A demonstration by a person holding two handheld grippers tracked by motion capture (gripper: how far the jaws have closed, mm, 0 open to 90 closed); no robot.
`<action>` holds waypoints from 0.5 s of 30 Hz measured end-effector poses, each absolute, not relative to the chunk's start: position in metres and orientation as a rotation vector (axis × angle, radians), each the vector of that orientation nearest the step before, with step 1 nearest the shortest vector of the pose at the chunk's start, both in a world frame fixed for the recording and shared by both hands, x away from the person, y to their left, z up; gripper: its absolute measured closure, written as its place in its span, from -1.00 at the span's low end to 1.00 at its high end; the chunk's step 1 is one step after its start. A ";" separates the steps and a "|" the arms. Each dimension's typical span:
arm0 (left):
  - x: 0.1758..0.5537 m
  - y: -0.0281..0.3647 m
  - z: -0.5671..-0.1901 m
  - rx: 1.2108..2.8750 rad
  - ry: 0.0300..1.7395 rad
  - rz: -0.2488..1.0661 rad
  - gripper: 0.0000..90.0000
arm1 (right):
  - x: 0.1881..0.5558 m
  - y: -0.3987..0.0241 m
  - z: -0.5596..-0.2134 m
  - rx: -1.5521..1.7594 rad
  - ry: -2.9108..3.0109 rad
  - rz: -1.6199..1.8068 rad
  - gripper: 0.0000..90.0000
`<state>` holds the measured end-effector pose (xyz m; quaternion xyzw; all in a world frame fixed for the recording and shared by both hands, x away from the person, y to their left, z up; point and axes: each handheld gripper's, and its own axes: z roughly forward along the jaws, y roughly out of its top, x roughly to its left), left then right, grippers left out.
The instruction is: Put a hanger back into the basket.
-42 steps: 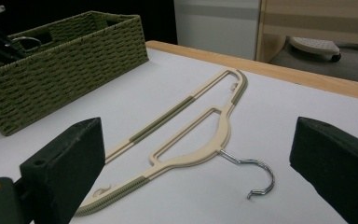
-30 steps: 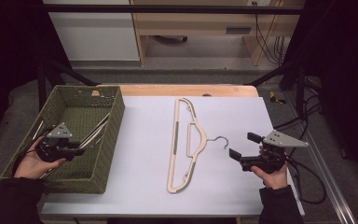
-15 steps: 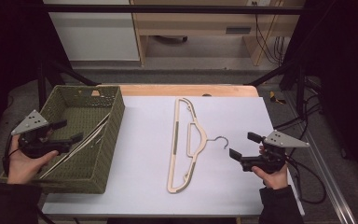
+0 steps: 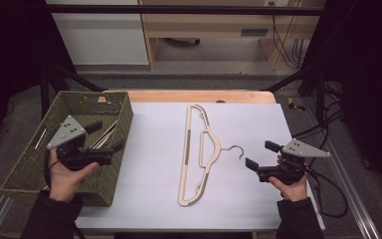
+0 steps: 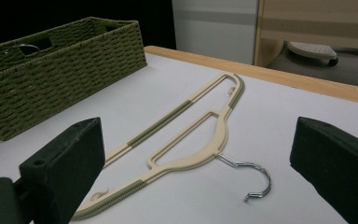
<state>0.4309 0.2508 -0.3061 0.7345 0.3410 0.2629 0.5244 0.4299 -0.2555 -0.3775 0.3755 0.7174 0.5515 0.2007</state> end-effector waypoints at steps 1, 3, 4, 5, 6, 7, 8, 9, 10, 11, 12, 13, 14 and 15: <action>0.431 0.251 -0.306 1.758 0.816 0.629 -0.80 | 0.430 -0.256 -0.378 1.049 2.005 1.541 -0.92; 0.431 0.237 -0.310 1.759 0.794 0.613 -0.80 | 0.429 -0.257 -0.377 1.047 2.003 1.541 -0.92; 0.431 0.230 -0.312 1.762 0.789 0.607 -0.80 | 0.429 -0.257 -0.377 1.047 2.003 1.541 -0.92; 0.431 0.217 -0.316 1.773 0.770 0.597 -0.81 | 0.429 -0.258 -0.377 1.042 2.001 1.544 -0.92; 0.432 0.211 -0.318 1.780 0.764 0.594 -0.81 | 0.429 -0.259 -0.377 1.046 2.000 1.544 -0.92; 0.432 0.205 -0.320 1.782 0.758 0.582 -0.81 | 0.429 -0.260 -0.377 1.050 1.997 1.543 -0.92; 0.432 0.205 -0.320 1.782 0.758 0.582 -0.81 | 0.429 -0.260 -0.377 1.050 1.997 1.543 -0.92; 0.433 0.193 -0.325 1.776 0.747 0.556 -0.81 | 0.429 -0.261 -0.378 1.056 1.990 1.545 -0.92; 0.433 0.193 -0.325 1.776 0.747 0.556 -0.80 | 0.429 -0.261 -0.378 1.056 1.990 1.545 -0.92; 0.434 0.182 -0.330 1.790 0.742 0.547 -0.81 | 0.429 -0.262 -0.378 1.056 1.988 1.544 -0.92; 0.434 0.182 -0.330 1.790 0.742 0.547 -0.81 | 0.429 -0.262 -0.378 1.056 1.988 1.544 -0.92; 0.437 0.170 -0.335 1.811 0.736 0.541 -0.80 | 0.428 -0.263 -0.379 1.057 1.982 1.550 -0.92; 0.437 0.170 -0.335 1.811 0.736 0.541 -0.80 | 0.428 -0.264 -0.379 1.056 1.980 1.549 -0.92; 0.440 0.160 -0.339 1.821 0.729 0.514 -0.80 | 0.428 -0.264 -0.379 1.058 1.977 1.546 -0.92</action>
